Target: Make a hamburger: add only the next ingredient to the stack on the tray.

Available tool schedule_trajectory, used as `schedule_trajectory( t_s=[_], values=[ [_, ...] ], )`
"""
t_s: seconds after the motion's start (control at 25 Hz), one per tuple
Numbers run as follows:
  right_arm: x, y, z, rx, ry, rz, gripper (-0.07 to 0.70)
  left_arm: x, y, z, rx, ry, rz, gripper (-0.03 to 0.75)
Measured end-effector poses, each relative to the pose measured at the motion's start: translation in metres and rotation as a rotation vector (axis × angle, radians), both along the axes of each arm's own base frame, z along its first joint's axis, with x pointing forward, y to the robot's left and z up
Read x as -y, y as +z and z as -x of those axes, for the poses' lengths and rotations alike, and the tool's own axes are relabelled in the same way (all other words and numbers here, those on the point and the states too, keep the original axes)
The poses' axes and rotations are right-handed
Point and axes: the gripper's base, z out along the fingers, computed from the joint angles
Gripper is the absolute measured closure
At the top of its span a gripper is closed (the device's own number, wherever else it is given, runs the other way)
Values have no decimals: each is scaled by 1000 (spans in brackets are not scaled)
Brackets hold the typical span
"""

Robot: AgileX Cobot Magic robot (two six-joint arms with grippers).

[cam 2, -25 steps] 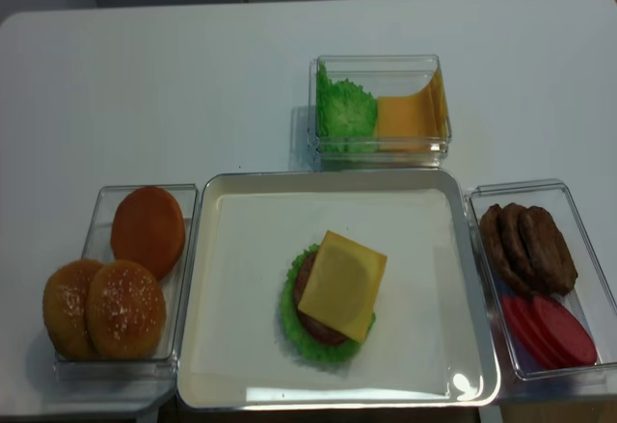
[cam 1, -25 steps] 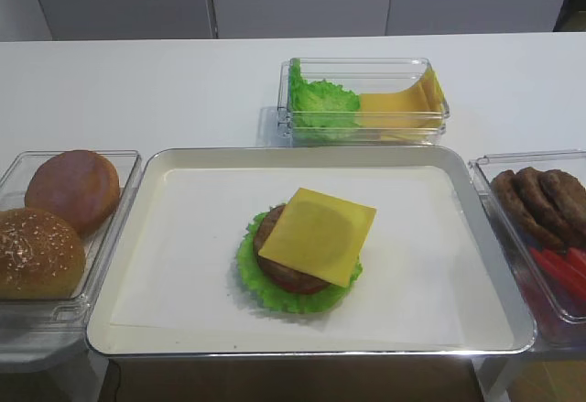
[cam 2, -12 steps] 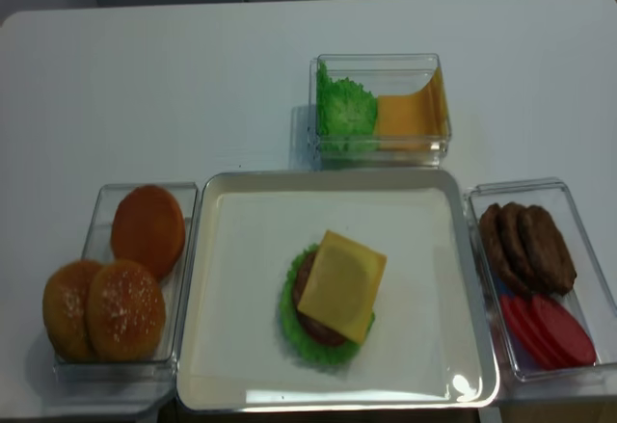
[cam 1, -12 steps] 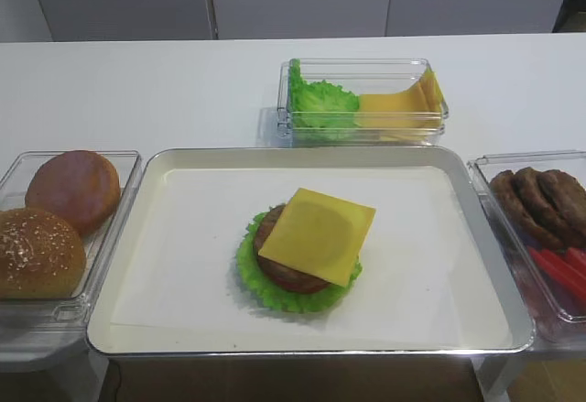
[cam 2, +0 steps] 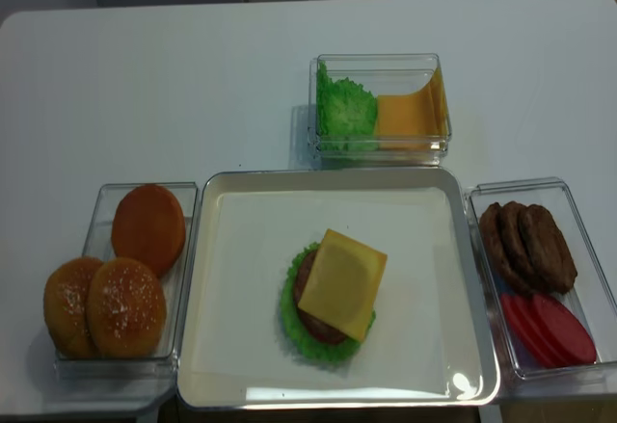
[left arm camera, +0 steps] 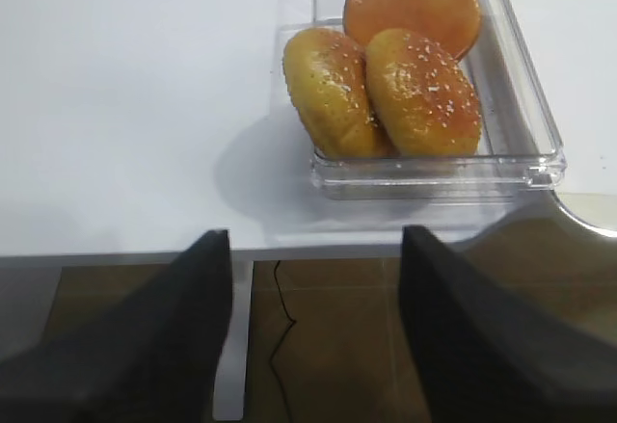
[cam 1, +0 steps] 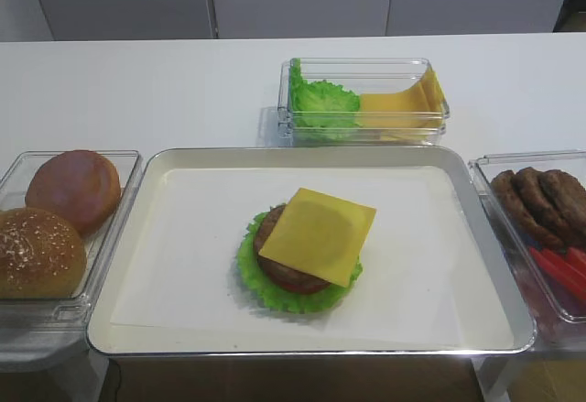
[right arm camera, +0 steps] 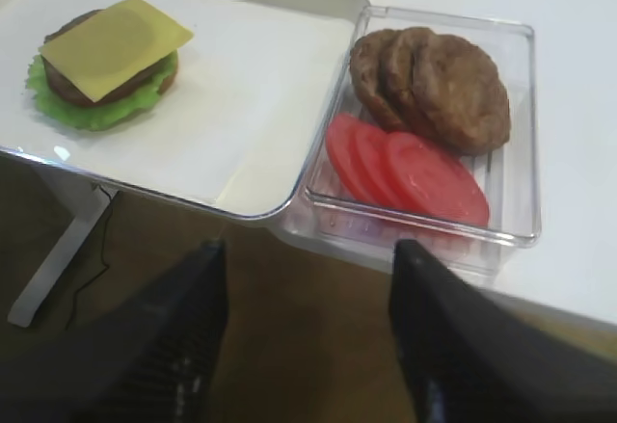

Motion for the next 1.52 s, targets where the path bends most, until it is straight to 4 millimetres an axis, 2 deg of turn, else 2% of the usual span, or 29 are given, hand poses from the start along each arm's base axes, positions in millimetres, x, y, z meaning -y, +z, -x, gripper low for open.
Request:
schedule_trajectory(
  t_s=[0.16, 0.6, 0.92, 1.52],
  values=[
    [-1, -6, -6, 16, -8, 3, 209, 0, 0, 0, 0, 0, 0, 304],
    [-1, -7, -7, 14, -8, 4, 209, 0, 0, 0, 0, 0, 0, 304],
    [-3, -7, -9, 14, -176, 6, 209, 0, 0, 0, 0, 0, 0, 304],
    [-3, -7, -9, 14, -178, 6, 209, 0, 0, 0, 0, 0, 0, 304]
  ],
)
